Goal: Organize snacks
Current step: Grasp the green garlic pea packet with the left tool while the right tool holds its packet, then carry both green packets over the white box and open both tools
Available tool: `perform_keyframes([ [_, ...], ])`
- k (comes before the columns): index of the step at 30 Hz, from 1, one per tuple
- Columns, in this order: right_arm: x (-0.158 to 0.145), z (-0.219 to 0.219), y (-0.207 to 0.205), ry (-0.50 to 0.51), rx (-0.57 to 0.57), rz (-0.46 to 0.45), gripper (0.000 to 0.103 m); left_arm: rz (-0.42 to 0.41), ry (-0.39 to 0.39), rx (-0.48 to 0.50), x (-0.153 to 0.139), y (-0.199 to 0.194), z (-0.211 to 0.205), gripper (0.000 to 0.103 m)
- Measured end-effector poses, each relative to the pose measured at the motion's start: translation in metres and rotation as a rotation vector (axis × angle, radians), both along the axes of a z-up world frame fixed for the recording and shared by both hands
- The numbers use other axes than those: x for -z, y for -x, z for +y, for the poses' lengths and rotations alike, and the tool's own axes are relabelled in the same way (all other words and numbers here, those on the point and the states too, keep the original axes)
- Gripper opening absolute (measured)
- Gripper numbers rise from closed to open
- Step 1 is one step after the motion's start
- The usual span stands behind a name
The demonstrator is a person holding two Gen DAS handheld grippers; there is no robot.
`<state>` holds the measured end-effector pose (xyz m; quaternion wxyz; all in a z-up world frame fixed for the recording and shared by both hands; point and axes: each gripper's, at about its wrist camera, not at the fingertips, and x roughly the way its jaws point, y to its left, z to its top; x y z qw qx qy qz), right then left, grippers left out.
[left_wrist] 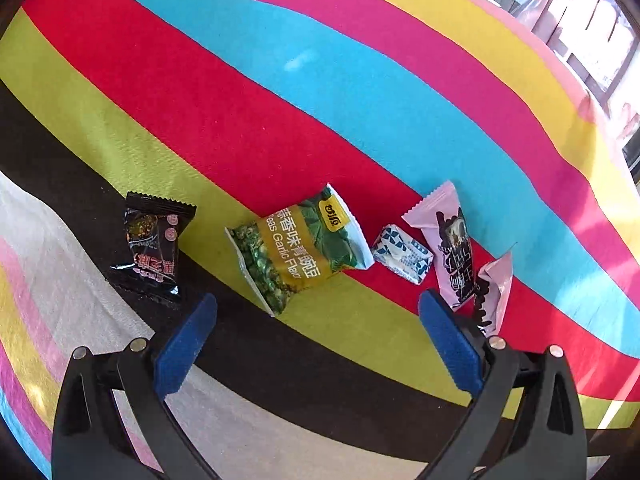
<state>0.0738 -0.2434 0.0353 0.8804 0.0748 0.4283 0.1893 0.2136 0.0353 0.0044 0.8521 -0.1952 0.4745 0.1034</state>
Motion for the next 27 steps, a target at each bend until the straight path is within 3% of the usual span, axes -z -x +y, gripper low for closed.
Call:
perform_keyframes([
  [5,0.0,0.0,-0.001,-0.007,-0.001,-0.001,0.037,0.069,-0.003,-0.089,0.003,-0.035,0.0,0.097],
  [6,0.0,-0.001,0.0,-0.008,0.0,-0.002,0.037,0.063,-0.011,-0.092,0.001,-0.038,0.0,0.091],
  [8,0.0,-0.001,0.0,-0.01,0.003,-0.003,0.037,0.018,0.007,-0.05,0.0,-0.034,0.001,0.05],
  [10,0.0,-0.001,0.0,-0.012,0.005,-0.004,0.037,-0.012,0.057,0.017,0.003,-0.024,0.003,0.041],
  [13,0.0,-0.001,-0.001,-0.012,0.002,-0.002,0.037,-0.036,0.113,0.092,0.005,0.01,0.009,0.04],
  [16,0.0,0.0,-0.001,-0.009,0.0,0.001,0.037,-0.052,0.119,0.15,0.005,0.045,0.015,0.04],
  [23,0.001,0.001,-0.002,0.001,0.002,0.008,0.037,-0.098,0.042,0.252,0.011,0.136,0.01,0.041],
  [24,0.001,0.001,-0.003,0.003,0.005,0.009,0.037,-0.101,0.042,0.259,0.015,0.153,0.024,0.041],
  [27,0.001,0.0,-0.002,0.011,0.028,0.006,0.036,-0.119,0.056,0.262,-0.001,0.185,0.03,0.041],
])
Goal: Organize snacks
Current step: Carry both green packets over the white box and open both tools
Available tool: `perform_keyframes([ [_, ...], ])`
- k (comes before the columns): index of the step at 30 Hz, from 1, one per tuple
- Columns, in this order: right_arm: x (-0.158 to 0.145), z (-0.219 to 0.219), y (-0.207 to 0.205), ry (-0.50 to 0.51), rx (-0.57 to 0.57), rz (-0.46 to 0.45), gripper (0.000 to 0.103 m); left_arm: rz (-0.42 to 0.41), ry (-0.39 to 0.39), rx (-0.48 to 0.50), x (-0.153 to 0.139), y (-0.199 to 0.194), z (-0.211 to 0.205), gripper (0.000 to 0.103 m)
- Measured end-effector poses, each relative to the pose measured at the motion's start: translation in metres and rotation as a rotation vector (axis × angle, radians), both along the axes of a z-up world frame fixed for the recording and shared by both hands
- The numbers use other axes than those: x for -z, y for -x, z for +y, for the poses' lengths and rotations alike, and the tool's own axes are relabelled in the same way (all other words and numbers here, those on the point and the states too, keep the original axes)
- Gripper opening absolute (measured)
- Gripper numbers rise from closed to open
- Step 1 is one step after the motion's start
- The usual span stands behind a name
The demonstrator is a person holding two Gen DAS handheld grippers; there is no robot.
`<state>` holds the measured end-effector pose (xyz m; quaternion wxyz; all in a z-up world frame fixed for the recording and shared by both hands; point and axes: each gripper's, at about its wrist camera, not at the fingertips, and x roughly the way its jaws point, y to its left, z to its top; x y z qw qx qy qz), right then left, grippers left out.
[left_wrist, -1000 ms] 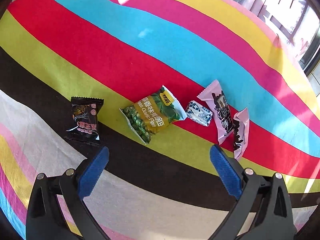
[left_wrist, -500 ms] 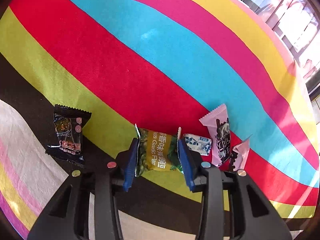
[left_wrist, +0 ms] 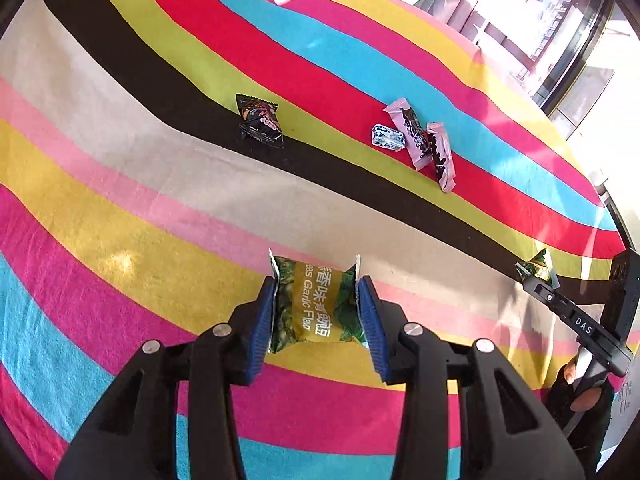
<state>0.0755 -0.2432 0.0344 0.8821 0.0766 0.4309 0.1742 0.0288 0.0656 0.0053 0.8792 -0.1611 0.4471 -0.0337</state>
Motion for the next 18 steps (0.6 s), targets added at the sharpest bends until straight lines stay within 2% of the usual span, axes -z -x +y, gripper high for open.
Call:
perform_keyframes([
  [1,-0.001,0.0,0.001,0.003,0.004,-0.007,0.035,-0.002,0.0,-0.001,-0.002,-0.003,0.001,0.042],
  [6,-0.007,0.02,0.017,0.079,-0.02,-0.041,0.033,-0.012,0.016,-0.02,-0.011,0.035,0.043,0.042],
  [8,-0.006,0.034,0.026,0.036,-0.049,-0.017,0.033,-0.019,0.007,-0.037,-0.01,0.04,0.05,0.042],
  [18,-0.013,0.156,0.076,0.019,-0.304,-0.015,0.033,-0.032,0.045,-0.152,-0.009,0.093,0.121,0.042],
])
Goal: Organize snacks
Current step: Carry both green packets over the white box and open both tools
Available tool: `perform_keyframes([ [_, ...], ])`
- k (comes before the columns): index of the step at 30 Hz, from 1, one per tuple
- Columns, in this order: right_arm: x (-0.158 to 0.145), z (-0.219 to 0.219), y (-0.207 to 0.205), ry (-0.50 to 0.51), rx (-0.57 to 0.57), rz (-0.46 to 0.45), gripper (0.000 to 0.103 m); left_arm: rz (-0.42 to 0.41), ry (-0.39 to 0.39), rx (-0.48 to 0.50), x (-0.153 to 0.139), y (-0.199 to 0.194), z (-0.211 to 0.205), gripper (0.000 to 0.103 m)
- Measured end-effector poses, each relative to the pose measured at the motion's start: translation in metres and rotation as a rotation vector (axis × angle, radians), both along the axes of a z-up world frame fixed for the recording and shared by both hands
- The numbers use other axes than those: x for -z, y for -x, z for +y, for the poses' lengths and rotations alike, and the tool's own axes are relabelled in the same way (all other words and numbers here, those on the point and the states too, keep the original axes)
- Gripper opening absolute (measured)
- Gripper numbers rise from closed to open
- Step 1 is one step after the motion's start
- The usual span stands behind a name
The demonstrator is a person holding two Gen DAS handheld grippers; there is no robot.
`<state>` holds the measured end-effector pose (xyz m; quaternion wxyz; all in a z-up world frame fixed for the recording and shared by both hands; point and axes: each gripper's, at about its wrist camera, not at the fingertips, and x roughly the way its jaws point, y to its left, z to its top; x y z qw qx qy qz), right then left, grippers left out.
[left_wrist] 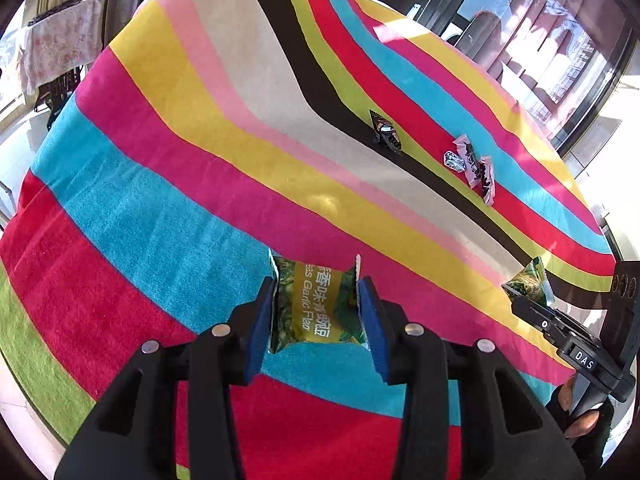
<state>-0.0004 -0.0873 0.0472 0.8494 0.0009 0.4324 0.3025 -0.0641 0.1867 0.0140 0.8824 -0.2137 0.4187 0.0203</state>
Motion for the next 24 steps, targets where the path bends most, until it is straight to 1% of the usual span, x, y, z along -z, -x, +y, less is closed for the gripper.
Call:
perform_keyframes([
  [5,-0.001,0.046,0.015,-0.007,-0.099,0.006,0.033,-0.013,0.019,-0.035,0.002,0.022,0.029,0.042],
  [7,0.0,0.061,0.02,-0.009,-0.13,0.009,0.033,-0.013,0.006,-0.039,0.001,0.031,0.037,0.042],
  [10,0.0,0.085,0.03,-0.004,-0.183,0.015,0.033,-0.023,0.012,-0.042,-0.003,0.042,0.05,0.042],
  [14,0.0,0.116,0.043,-0.001,-0.255,0.02,0.033,-0.044,0.019,-0.069,-0.01,0.061,0.069,0.042],
  [19,-0.001,0.152,0.06,-0.006,-0.348,0.029,0.033,-0.044,0.026,-0.108,-0.016,0.094,0.094,0.042],
  [24,-0.003,0.182,0.081,-0.019,-0.447,0.036,0.033,-0.025,0.028,-0.179,-0.02,0.135,0.122,0.043],
])
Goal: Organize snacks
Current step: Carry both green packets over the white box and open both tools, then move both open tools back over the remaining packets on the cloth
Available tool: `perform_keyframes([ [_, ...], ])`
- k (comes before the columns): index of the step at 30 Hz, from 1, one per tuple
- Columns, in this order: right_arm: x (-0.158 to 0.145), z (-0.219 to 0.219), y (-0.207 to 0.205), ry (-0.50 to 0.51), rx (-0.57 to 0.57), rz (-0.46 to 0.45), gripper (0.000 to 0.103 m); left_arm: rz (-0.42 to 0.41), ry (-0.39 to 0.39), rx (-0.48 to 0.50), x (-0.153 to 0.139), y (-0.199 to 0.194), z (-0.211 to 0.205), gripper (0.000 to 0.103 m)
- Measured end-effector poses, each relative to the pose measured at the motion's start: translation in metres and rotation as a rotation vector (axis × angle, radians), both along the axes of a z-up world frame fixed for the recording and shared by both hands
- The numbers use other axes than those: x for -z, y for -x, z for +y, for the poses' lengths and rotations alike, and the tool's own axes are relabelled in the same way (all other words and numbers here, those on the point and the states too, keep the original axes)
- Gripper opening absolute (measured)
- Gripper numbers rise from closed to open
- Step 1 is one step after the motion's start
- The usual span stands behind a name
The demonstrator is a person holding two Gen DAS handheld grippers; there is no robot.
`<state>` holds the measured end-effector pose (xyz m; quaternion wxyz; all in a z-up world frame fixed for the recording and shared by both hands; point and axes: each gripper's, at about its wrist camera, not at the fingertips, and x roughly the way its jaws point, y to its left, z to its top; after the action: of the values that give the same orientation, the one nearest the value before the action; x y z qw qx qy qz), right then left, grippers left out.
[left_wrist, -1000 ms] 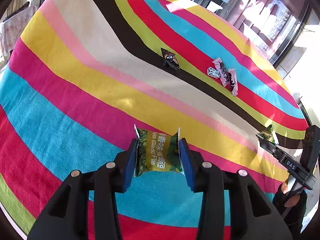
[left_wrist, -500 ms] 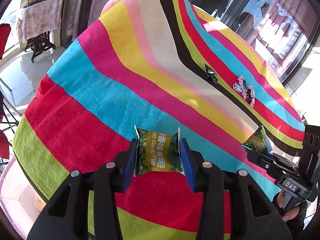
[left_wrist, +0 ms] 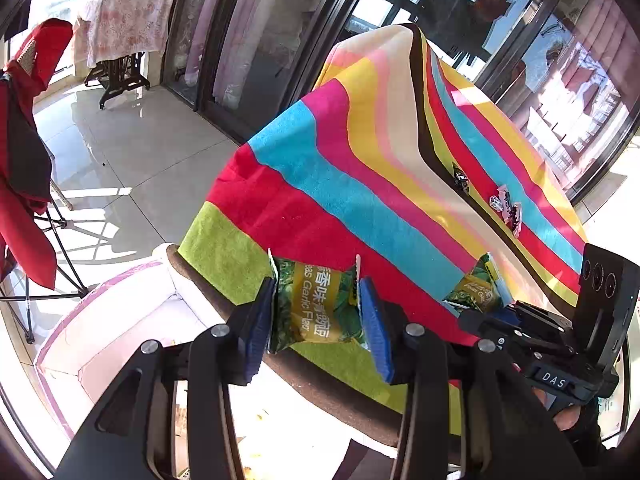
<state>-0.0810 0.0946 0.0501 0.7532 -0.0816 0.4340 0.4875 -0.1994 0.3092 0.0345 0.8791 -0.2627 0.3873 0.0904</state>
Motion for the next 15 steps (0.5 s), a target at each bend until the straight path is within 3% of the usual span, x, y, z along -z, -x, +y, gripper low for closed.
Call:
perform_keyframes([
  [8,-0.005,0.039,0.042,-0.026,-0.164,0.011,0.033,0.103,0.017,-0.164,0.019,0.065,0.041,0.044],
  [15,0.0,0.061,0.087,-0.003,-0.316,0.02,0.033,0.18,0.033,-0.223,0.046,0.083,0.046,0.046],
])
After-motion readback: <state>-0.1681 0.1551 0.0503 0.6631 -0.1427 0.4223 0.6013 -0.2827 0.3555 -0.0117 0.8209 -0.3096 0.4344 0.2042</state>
